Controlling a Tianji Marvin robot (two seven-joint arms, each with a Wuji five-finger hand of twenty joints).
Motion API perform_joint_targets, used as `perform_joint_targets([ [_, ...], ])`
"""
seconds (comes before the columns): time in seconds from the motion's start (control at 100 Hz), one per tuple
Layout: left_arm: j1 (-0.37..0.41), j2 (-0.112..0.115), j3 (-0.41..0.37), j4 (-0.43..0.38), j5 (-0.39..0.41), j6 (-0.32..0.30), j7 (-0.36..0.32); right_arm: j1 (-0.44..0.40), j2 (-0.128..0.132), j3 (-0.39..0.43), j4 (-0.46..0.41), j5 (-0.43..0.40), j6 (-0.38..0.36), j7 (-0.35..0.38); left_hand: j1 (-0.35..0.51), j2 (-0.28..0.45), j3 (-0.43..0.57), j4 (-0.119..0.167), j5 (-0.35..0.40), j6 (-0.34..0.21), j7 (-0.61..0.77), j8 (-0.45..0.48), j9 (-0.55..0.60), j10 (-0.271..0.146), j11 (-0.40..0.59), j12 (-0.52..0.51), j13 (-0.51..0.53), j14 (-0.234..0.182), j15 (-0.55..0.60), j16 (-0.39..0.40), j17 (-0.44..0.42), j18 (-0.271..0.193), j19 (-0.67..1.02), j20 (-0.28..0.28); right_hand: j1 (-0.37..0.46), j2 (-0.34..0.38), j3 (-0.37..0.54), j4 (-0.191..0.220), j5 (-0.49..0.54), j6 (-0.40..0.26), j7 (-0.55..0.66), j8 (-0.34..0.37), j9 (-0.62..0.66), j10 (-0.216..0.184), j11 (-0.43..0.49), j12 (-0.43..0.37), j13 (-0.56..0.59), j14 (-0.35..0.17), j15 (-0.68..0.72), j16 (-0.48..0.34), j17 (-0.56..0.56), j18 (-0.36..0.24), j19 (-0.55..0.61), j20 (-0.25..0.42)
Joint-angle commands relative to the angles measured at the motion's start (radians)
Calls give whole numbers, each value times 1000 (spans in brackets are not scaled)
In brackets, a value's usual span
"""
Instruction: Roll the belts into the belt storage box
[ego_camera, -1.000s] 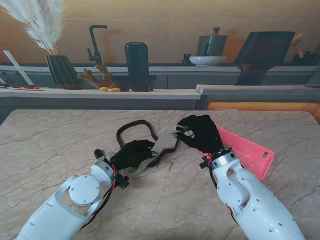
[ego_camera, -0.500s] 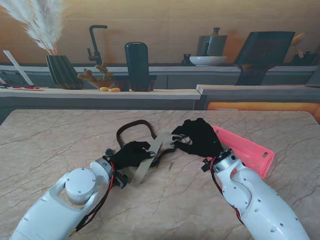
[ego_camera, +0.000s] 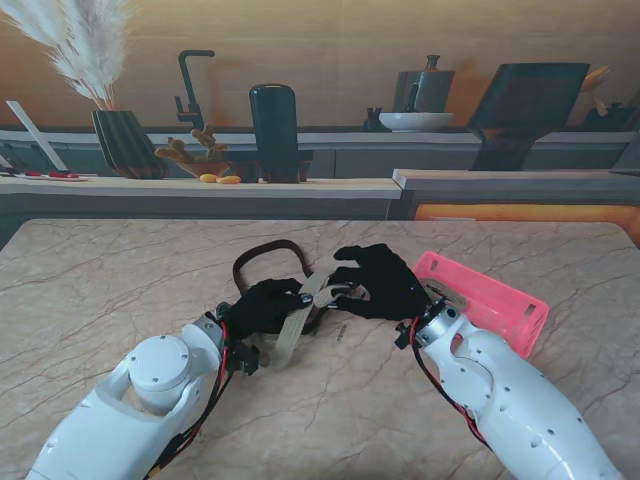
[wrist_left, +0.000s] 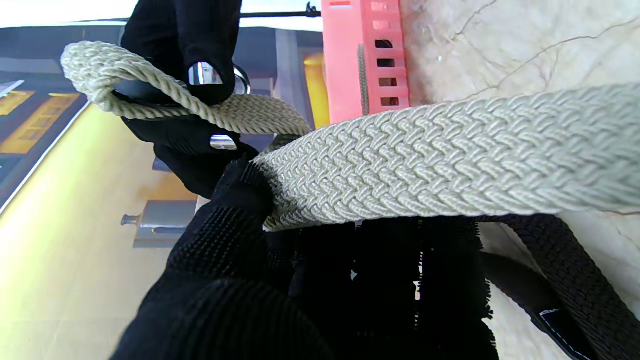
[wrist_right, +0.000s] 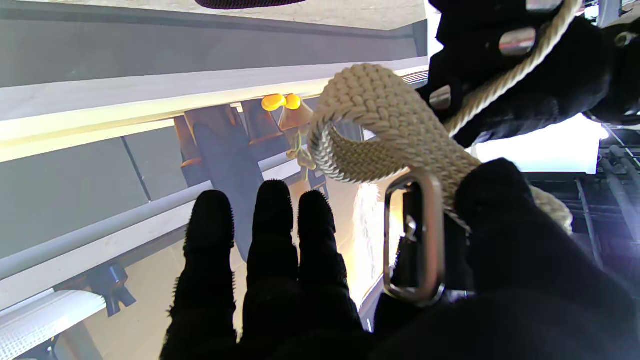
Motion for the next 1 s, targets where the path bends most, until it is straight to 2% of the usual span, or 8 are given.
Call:
perform_joint_targets([
  [0.0, 10, -1, -5, -25, 4, 18, -2, 8, -3, -10, 5, -6, -17, 1, 60, 51, -15, 7, -28, -10, 61, 27, 38, -10, 50, 22, 32, 2, 21, 6, -6, 10, 47, 21, 10, 85, 73, -1, 3, -148, 67, -17, -37, -21, -22, -13, -28, -9, -30, -21, -15, 16, -33, -21],
  [0.3, 15, -15, -22, -82, -14, 115, 54, 37, 4, -54, 48, -25, -55, 3, 88, 74, -44, 9, -51, -24, 32, 18, 28, -17, 76, 39, 19, 16, 37, 15, -25, 17, 53, 31, 10, 75, 93, -4, 6, -152, 73, -12, -52, -13, -41, -31, -34, -10, -58, -44, -12, 23, -62, -32],
  [0.45, 24, -30, -27, -108, -29, 130, 115, 44, 4, -70, 64, -19, -51, 7, 113, 88, -79, 15, -50, -47, -62, -59, 32, -22, 92, 56, 22, 23, 51, 24, -28, 23, 60, 40, 11, 71, 99, -5, 8, -151, 75, -9, -64, -3, -51, -40, -41, -5, -67, -52, -15, 26, -73, -34],
  [0.55, 31, -32, -33, -121, -35, 122, 128, 45, 3, -77, 73, -14, -43, 8, 117, 86, -89, 20, -63, -54, -118, -91, 35, -28, 95, 62, 26, 20, 56, 27, -25, 21, 62, 42, 12, 68, 102, -5, 11, -149, 76, -9, -70, 4, -55, -45, -45, 0, -70, -56, -15, 29, -78, -35],
  [0.69, 40, -35, -41, -136, -41, 123, 148, 43, 4, -81, 77, -15, -35, 7, 114, 67, -87, 32, -71, -33, -174, -117, 41, -34, 101, 67, 40, 7, 63, 28, -7, 17, 72, 45, 13, 62, 110, -6, 21, -143, 79, -8, -77, 16, -62, -52, -50, 2, -71, -59, -16, 31, -83, -35],
  [0.81, 48, -41, -52, -153, -73, 150, 162, 39, 4, -81, 72, -12, -24, 13, 99, 49, -64, 40, -83, 2, -225, -148, 46, -30, 110, 66, 59, 4, 76, 27, 15, 24, 91, 50, 19, 53, 120, -6, 38, -129, 82, -9, -81, 26, -66, -58, -55, 7, -71, -61, -17, 33, -86, -35],
  [0.96, 52, -46, -61, -170, -106, 186, 171, 44, 5, -90, 71, -8, -11, 31, 45, 49, 4, 37, -108, 36, -316, -218, 54, -26, 119, 54, 80, 11, 95, 14, 38, 35, 116, 56, 19, 34, 142, -8, 72, -108, 79, -11, -92, 44, -85, -71, -73, 20, -81, -71, -26, 42, -98, -38],
  [0.99, 51, -46, -61, -173, -106, 190, 171, 48, 6, -95, 71, -10, -9, 32, 7, 39, 66, 25, -116, 42, -317, -236, 54, -25, 124, 45, 82, 11, 100, 2, 40, 34, 120, 53, 20, 29, 146, -8, 76, -104, 79, -10, -97, 49, -90, -73, -81, 25, -85, -74, -29, 45, -101, -39],
])
